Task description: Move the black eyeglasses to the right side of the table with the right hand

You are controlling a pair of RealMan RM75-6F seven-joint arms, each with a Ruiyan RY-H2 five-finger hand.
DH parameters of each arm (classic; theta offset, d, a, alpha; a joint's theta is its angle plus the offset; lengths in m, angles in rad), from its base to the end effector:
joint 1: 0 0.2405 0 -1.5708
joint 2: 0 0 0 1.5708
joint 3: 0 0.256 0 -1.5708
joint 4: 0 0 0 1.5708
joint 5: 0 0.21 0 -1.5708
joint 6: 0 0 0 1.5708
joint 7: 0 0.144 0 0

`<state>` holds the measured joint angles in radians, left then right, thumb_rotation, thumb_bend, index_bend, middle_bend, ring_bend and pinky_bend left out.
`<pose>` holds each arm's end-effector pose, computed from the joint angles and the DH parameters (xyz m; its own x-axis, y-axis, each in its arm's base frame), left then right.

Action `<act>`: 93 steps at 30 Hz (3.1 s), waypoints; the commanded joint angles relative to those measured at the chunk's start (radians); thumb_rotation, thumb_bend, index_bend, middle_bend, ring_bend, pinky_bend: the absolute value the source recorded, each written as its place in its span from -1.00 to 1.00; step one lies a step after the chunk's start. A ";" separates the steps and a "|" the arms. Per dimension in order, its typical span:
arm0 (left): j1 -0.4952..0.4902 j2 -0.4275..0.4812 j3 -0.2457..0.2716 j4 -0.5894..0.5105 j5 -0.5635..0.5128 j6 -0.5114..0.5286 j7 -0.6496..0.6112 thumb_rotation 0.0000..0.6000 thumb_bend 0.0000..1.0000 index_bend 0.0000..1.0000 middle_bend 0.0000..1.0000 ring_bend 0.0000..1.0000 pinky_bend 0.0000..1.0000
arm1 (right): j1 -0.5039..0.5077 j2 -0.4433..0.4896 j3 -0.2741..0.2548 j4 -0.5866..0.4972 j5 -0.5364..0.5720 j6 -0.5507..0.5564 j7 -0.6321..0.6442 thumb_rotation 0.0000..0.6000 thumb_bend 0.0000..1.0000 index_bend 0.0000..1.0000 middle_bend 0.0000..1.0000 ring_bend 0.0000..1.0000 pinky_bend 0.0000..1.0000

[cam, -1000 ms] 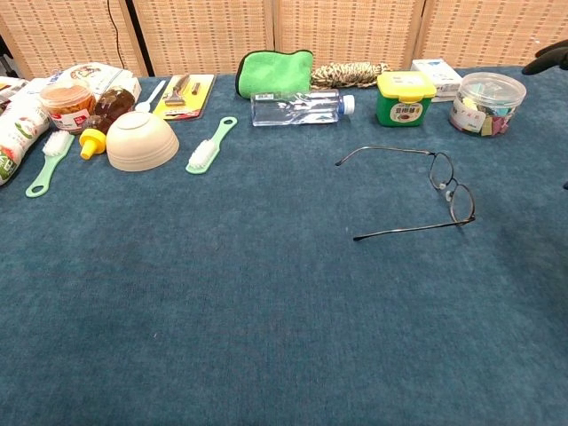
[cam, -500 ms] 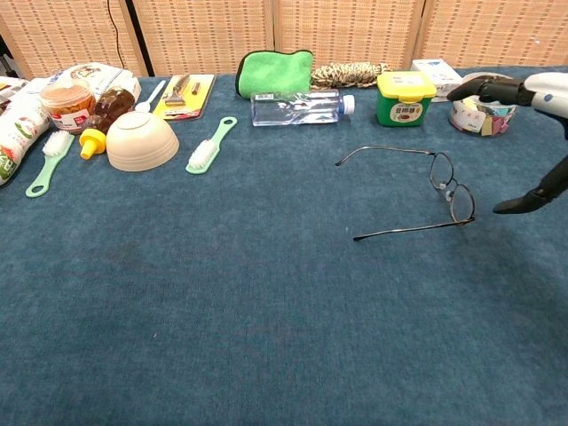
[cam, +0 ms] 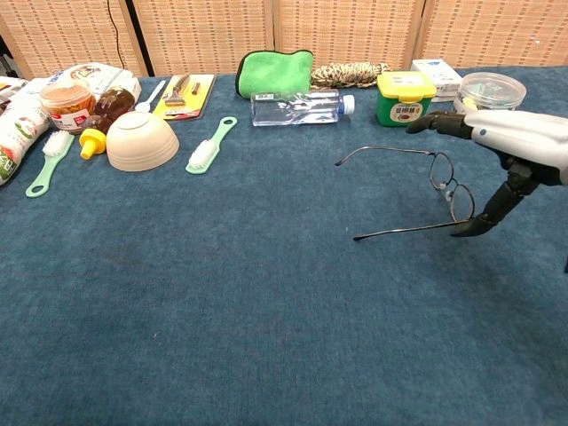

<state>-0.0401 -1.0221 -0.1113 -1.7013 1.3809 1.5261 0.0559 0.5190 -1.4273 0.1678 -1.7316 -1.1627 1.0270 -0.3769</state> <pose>-0.3154 0.1774 0.2018 0.4448 -0.0744 0.8925 0.8907 0.1412 -0.4321 -0.1761 -0.2846 0.0145 0.3467 -0.3136 0.8840 -0.9240 -0.2761 0.2645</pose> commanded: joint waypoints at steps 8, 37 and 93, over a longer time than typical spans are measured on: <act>0.002 0.002 0.002 0.012 0.000 0.000 -0.014 0.90 -0.51 -0.88 -1.00 -1.00 -1.00 | 0.037 -0.075 0.004 0.061 0.081 0.004 -0.066 1.00 -0.95 -1.00 -1.00 -1.00 -1.00; 0.004 -0.001 0.004 0.034 -0.015 -0.005 -0.028 0.90 -0.51 -0.88 -1.00 -1.00 -1.00 | 0.160 -0.103 0.061 0.183 0.204 -0.069 -0.077 1.00 -0.96 -1.00 -1.00 -1.00 -1.00; 0.004 -0.008 0.009 0.015 0.011 0.011 -0.014 0.89 -0.51 -0.88 -1.00 -1.00 -1.00 | 0.115 0.066 -0.037 0.218 0.203 -0.051 -0.092 1.00 -0.95 -1.00 -1.00 -1.00 -1.00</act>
<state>-0.0362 -1.0300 -0.1019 -1.6860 1.3915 1.5368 0.0417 0.6362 -1.3908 0.1322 -1.4824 -0.9405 0.9837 -0.4816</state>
